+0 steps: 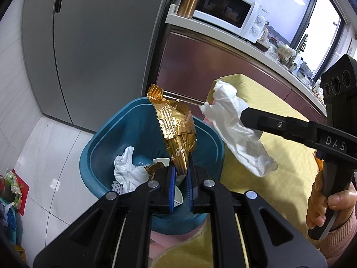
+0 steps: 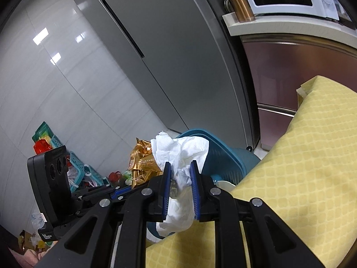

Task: Collect trash
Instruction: 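Open the left tool over the bin while the right tool releases the tissue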

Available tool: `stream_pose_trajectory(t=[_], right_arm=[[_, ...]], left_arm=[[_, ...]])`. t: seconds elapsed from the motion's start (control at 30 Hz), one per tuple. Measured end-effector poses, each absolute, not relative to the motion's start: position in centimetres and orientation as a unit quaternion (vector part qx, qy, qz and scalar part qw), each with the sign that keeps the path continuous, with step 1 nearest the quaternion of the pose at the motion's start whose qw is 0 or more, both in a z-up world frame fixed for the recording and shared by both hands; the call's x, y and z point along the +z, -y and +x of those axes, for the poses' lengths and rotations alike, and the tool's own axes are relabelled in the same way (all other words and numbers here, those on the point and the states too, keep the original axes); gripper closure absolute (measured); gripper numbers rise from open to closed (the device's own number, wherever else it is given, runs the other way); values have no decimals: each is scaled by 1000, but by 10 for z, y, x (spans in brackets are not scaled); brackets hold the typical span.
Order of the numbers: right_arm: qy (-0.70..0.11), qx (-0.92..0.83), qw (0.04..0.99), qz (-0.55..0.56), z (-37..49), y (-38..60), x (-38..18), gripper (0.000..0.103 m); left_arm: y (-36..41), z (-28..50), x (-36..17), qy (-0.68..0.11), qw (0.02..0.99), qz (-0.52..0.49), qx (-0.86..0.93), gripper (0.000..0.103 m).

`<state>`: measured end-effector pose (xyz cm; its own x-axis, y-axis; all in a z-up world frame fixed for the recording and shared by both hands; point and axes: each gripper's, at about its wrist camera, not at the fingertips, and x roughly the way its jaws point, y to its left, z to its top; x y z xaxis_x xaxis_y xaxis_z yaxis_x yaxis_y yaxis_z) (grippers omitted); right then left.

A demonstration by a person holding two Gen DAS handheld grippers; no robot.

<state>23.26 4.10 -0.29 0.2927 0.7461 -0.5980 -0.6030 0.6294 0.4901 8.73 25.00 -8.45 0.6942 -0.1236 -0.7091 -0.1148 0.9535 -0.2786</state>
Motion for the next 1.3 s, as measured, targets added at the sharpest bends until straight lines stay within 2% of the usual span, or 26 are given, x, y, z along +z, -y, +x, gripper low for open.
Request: stream_pose_trajectory(t=[0.37, 0.57, 0.63, 0.67, 0.73, 1.1, 1.3], right_arm=[[-456, 411, 787, 66, 240, -64, -28, 85], [-470, 399, 785, 57, 243, -70, -38, 78], [-470, 397, 786, 59, 244, -68, -38, 78], [-469, 396, 787, 59, 244, -67, -38, 77], [-470, 392, 788, 62, 247, -66, -39, 71], [-467, 390, 790, 75, 249, -54, -37, 70], [-447, 394, 799, 83, 235, -33, -21, 70]], left_arm=[[-256, 115, -118, -431, 889, -157, 0, 93], [-260, 135, -141, -454, 875, -166, 4, 90], [-261, 138, -147, -460, 871, -171, 0, 80], [-261, 140, -149, -461, 871, -172, 2, 78], [-261, 145, -152, -462, 869, -176, 2, 72], [-260, 131, -139, -442, 881, -170, 19, 69], [-248, 108, -108, -399, 905, -144, 14, 59]])
